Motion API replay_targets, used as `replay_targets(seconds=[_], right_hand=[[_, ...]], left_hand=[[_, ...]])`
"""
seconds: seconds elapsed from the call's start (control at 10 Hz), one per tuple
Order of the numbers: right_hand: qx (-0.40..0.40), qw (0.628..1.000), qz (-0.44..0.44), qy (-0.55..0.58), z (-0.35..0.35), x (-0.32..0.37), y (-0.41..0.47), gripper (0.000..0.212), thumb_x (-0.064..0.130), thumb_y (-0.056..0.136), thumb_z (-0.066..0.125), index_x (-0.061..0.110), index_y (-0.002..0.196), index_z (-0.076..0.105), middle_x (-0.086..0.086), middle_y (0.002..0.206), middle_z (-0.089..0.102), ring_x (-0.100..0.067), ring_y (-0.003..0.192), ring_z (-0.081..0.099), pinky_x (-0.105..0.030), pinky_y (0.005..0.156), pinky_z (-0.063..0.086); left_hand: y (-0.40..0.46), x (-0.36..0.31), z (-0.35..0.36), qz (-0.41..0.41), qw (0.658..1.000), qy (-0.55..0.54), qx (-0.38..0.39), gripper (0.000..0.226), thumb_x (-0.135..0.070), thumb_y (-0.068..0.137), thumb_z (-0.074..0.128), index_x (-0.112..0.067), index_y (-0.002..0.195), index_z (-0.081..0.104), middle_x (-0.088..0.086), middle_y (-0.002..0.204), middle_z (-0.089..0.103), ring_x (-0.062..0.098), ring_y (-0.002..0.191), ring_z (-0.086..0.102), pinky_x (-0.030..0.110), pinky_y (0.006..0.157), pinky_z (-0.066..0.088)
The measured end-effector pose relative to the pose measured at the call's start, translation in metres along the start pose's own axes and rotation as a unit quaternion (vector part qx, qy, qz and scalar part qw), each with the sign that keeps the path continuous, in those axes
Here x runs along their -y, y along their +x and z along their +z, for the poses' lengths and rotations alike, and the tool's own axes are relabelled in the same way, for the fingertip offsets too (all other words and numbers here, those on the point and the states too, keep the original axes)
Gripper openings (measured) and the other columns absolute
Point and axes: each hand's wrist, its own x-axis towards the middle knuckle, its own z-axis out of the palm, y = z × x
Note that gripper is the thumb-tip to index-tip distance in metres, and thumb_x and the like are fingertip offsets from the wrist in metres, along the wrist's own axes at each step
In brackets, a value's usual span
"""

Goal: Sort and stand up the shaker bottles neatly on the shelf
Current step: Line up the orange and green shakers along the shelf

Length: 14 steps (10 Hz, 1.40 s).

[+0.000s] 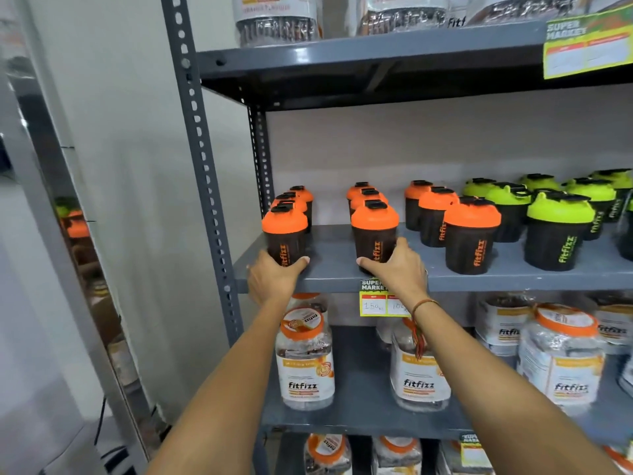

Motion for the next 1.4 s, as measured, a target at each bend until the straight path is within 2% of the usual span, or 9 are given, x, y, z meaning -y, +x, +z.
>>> replay_targets(seconds=[0.4, 1.1, 1.3, 1.4], right_hand=[[-0.019, 1.0, 0.004, -0.002, 0.001, 0.002, -0.002, 0.069, 0.061, 0.072, 0.075, 0.013, 0.115, 0.05, -0.009, 0.112, 0.066, -0.033, 0.103, 0.064, -0.043, 0.081, 0.052], [-0.017, 1.0, 0.01, 0.009, -0.002, -0.005, 0.0, 0.066, 0.057, 0.072, 0.076, 0.011, 0.114, 0.051, -0.01, 0.108, 0.065, -0.032, 0.101, 0.064, -0.041, 0.081, 0.052], [-0.004, 1.0, 0.018, 0.02, -0.007, -0.002, -0.003, 0.081, 0.062, 0.069, 0.077, 0.011, 0.124, 0.046, -0.012, 0.12, 0.062, -0.033, 0.112, 0.061, -0.044, 0.089, 0.05], [-0.008, 0.999, 0.022, 0.025, -0.011, 0.001, -0.008, 0.093, 0.065, 0.068, 0.076, 0.011, 0.135, 0.041, -0.013, 0.13, 0.057, -0.035, 0.121, 0.056, -0.046, 0.093, 0.049]], left_hand=[[-0.006, 0.0, 0.002, -0.002, 1.0, -0.001, -0.003, 0.079, -0.061, 0.065, 0.076, -0.016, 0.124, 0.051, 0.008, 0.121, 0.062, 0.032, 0.113, 0.055, 0.05, 0.088, 0.05], [-0.008, 0.001, 0.004, 0.011, 1.0, 0.013, -0.014, 0.081, -0.067, 0.064, 0.073, -0.017, 0.123, 0.052, 0.007, 0.121, 0.063, 0.034, 0.118, 0.052, 0.053, 0.092, 0.048], [-0.012, 0.0, 0.001, 0.015, 1.0, 0.005, -0.004, 0.085, -0.068, 0.063, 0.073, -0.016, 0.125, 0.049, 0.008, 0.123, 0.062, 0.035, 0.12, 0.051, 0.055, 0.096, 0.044], [-0.018, 0.0, -0.001, 0.019, 1.0, 0.004, -0.006, 0.098, -0.07, 0.061, 0.072, -0.017, 0.136, 0.04, 0.01, 0.134, 0.054, 0.038, 0.128, 0.044, 0.057, 0.1, 0.041]])
